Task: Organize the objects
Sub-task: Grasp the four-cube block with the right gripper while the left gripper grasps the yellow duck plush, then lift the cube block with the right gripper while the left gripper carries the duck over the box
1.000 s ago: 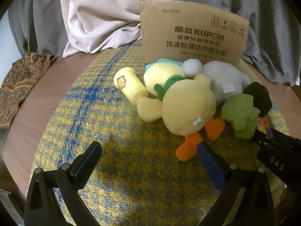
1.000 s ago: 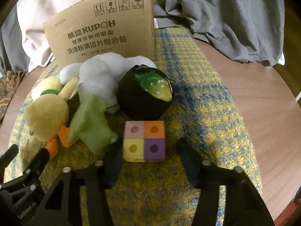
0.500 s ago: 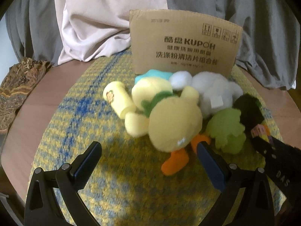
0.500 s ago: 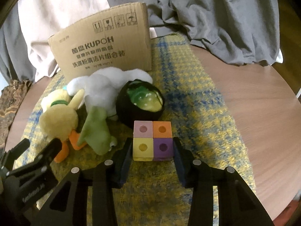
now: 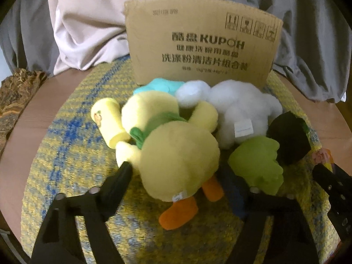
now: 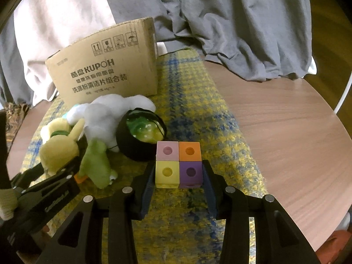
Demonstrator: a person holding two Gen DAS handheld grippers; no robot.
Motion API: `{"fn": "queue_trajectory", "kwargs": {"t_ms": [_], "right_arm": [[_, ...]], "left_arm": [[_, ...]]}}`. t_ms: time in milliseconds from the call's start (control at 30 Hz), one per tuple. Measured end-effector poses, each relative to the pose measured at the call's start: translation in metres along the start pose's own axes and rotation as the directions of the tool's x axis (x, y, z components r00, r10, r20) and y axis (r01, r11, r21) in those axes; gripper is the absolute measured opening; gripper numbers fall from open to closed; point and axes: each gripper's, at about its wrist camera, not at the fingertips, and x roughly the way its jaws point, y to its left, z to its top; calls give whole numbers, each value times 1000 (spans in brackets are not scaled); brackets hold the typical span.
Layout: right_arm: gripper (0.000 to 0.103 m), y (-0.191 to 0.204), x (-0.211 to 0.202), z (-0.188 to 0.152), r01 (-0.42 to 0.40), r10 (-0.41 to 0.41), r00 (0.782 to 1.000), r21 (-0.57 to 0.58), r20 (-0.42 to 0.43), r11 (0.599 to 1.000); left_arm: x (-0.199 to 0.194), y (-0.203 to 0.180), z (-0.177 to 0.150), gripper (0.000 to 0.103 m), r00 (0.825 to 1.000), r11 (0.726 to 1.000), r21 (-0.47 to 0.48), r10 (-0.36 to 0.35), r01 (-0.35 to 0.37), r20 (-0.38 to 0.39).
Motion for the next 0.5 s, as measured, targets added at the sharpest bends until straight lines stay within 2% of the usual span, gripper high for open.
{"fn": "queue_trajectory", "kwargs": {"t_ms": [233,500], "right_arm": [[41,1,-1,-1,1,-1,1000,-6,4,1000],[41,6,-9,0,-2,3,1000,-20,26,1000]], "left_arm": [[3,0,2,60,1000,1000,0,-6,6,-8],[-7,3,1,54,1000,1000,6,-10,10,8]]}}
